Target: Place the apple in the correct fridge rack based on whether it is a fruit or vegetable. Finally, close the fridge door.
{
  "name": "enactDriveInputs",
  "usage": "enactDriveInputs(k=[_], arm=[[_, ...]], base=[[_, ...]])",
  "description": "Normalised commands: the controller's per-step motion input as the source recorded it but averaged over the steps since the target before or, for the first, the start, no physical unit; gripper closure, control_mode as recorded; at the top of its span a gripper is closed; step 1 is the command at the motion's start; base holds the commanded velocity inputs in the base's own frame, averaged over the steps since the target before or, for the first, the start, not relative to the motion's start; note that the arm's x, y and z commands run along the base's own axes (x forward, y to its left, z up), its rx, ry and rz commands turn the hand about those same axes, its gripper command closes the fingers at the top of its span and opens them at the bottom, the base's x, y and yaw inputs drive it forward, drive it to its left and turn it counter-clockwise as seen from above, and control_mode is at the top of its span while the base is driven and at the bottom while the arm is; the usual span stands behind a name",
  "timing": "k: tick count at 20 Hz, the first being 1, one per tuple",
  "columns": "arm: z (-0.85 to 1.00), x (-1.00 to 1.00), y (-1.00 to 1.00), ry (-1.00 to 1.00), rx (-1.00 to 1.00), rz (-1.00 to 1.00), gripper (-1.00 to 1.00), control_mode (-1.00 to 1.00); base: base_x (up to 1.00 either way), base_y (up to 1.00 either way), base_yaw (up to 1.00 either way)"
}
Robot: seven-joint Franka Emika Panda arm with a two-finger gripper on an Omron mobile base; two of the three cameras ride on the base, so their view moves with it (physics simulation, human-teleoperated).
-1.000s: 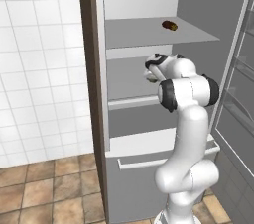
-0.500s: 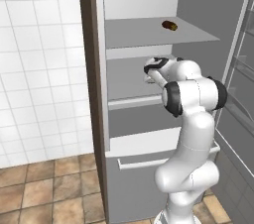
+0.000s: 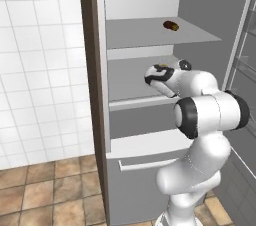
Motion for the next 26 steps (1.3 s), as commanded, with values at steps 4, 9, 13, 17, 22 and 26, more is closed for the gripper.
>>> enactDriveInputs(k=[4,9,13,17,22,26], arm=[[0.39,-1.0,0.0,0.04,-0.02,0.0,-1.0,-1.0],[0.36,-1.0,0.0,0.14,-0.03,0.01,-1.0,-1.0],[0.26,-1.0,0.16,0.13,-0.03,0.0,-1.0,-1.0],[0.34,-1.0,0.06,0.07,0.0,0.0,-1.0,-1.0],[0.05,-0.93,0.03,0.01,0.0,0.0,-1.0,-1.0],[0.0,-0.42,0.25,0.0,-0.02,-0.02,-1.0,-1.0]], base=[[0.0,0.0,0.0],[0.0,0.0,0.0],[0.0,0.0,0.0],[0.0,0.0,0.0],[0.0,0.0,0.0],[0.0,0.0,0.0]])
